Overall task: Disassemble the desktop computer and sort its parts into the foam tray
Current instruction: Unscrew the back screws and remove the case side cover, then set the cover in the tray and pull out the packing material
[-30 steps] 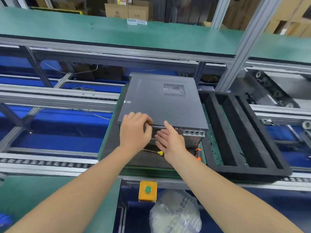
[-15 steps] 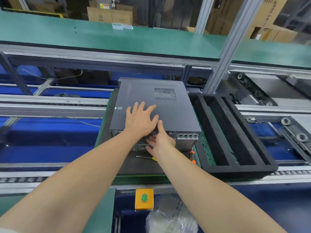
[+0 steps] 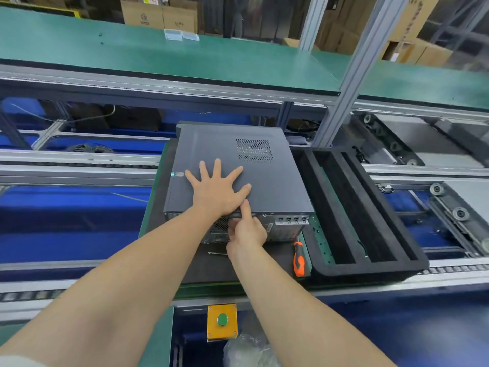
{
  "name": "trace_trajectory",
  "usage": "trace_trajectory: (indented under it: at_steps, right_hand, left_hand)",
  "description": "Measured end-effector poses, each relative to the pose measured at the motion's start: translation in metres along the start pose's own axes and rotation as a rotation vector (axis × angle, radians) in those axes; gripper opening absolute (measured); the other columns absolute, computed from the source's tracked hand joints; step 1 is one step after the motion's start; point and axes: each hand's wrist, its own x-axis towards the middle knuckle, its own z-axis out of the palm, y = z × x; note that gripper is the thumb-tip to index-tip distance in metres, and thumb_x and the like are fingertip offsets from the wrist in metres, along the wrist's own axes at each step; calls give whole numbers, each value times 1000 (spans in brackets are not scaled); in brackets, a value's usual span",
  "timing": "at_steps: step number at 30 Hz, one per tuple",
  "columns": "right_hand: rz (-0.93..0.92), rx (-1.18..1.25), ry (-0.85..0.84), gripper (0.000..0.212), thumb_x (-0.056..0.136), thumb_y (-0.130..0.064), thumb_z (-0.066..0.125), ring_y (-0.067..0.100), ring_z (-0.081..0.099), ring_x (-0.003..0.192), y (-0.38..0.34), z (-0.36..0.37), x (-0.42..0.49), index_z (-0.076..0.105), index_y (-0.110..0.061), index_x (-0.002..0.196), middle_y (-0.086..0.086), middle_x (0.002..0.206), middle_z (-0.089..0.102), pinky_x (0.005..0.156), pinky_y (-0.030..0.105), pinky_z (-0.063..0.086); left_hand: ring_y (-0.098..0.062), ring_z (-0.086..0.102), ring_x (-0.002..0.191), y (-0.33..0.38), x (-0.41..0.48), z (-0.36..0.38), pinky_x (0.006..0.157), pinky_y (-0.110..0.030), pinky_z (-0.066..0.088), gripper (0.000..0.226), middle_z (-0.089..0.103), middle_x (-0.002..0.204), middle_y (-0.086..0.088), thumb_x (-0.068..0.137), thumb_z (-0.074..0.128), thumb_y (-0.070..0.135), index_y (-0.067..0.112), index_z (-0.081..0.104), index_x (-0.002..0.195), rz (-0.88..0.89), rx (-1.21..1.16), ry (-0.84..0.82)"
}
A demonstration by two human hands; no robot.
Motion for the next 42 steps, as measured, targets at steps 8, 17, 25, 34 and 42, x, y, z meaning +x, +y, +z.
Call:
trace_trajectory:
  at_steps: [8,17,25,34,42]
  right_hand:
    - [8,29,-113,24,89,-34,82,18,69,74,1,-11,-8,70,-14,82,6,83,77,74,33,60]
    - [-36,-17,-137,33,87,-32,82,13,63,50,-23,0,-26,59,-11,77,-1,54,67,63,34,51]
    - [72,253,-356,25,82,11,64,27,73,85,-72,27,-51,58,0,104,16,100,69,79,42,65]
    - [74,288,-558,25,90,15,55,33,72,97,-114,29,-50,54,-2,109,22,109,65,67,38,65]
    - [26,371,-594,30,93,15,53,33,67,98,-134,27,-59,50,-3,117,22,110,61,64,34,63]
  left_hand:
    - [-47,-1,154,0,-9,-1,111,-78,-4,72,7,172,-5,84,7,87,61,13,151,1,2,-20]
    - [-29,59,118,-6,-10,-62,101,-50,37,51,68,125,-1,79,49,54,33,66,123,-30,-90,37]
    - [-40,55,119,-39,-14,-119,98,-45,44,52,58,132,-15,83,55,45,17,63,126,-433,-194,68]
    - [-31,72,93,-82,-21,-153,68,-37,62,54,72,120,-17,79,69,28,7,59,128,-655,-1767,-217]
    - [-29,70,105,20,-51,-116,95,-41,54,42,71,119,-13,90,70,44,10,74,115,-111,-2350,-85]
